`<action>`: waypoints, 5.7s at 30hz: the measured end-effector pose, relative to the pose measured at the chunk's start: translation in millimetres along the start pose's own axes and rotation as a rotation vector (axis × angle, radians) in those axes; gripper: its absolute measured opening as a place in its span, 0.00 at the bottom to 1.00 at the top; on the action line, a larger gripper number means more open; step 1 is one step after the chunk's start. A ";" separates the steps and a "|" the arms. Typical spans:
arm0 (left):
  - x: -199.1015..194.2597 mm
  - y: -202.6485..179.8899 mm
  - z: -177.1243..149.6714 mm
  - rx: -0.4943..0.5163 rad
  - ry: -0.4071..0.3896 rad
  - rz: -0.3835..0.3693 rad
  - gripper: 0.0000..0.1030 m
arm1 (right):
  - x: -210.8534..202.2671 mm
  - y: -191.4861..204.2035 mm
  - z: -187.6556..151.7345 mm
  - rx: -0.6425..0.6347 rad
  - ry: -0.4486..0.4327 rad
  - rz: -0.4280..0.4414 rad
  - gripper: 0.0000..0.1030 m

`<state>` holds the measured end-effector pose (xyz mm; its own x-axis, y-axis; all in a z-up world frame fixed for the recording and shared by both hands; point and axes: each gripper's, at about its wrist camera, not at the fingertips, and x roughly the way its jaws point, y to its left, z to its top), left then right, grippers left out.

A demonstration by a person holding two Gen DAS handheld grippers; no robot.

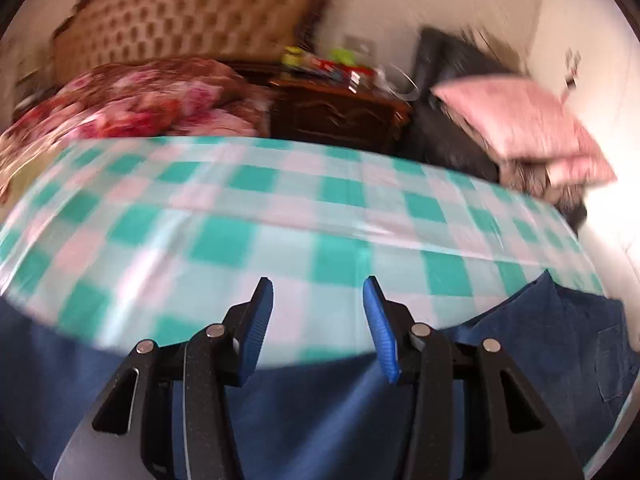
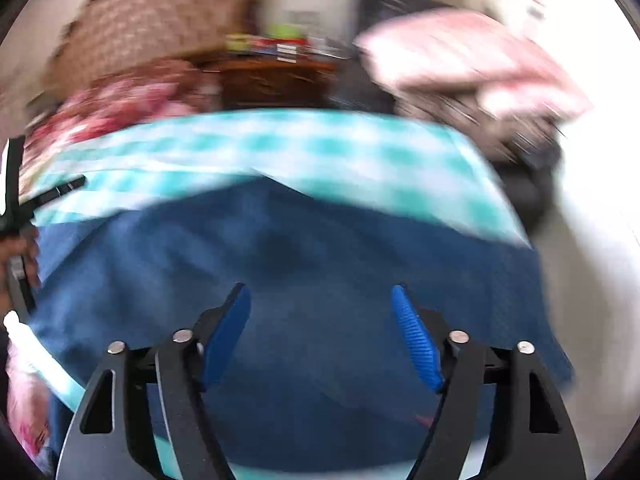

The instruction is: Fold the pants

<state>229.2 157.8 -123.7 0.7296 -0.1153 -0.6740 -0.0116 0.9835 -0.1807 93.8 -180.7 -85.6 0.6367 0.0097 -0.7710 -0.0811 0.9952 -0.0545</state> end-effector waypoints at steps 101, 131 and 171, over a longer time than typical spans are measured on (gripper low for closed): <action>-95.1 12.2 -154.4 0.028 0.099 0.149 0.56 | -22.9 19.9 -81.1 0.026 0.041 -0.125 0.86; -140.2 298.3 -132.2 -0.332 -0.097 0.309 0.41 | 130.2 308.1 33.8 -0.269 0.036 0.168 0.77; -117.4 -107.8 -162.1 0.886 -0.162 0.528 0.16 | 95.5 127.9 24.0 0.343 0.246 0.452 0.67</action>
<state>33.9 42.7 -141.2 0.8618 0.3143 -0.3982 0.1024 0.6610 0.7434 162.6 -50.1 -151.0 0.3986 0.4557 -0.7959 -0.0246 0.8728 0.4874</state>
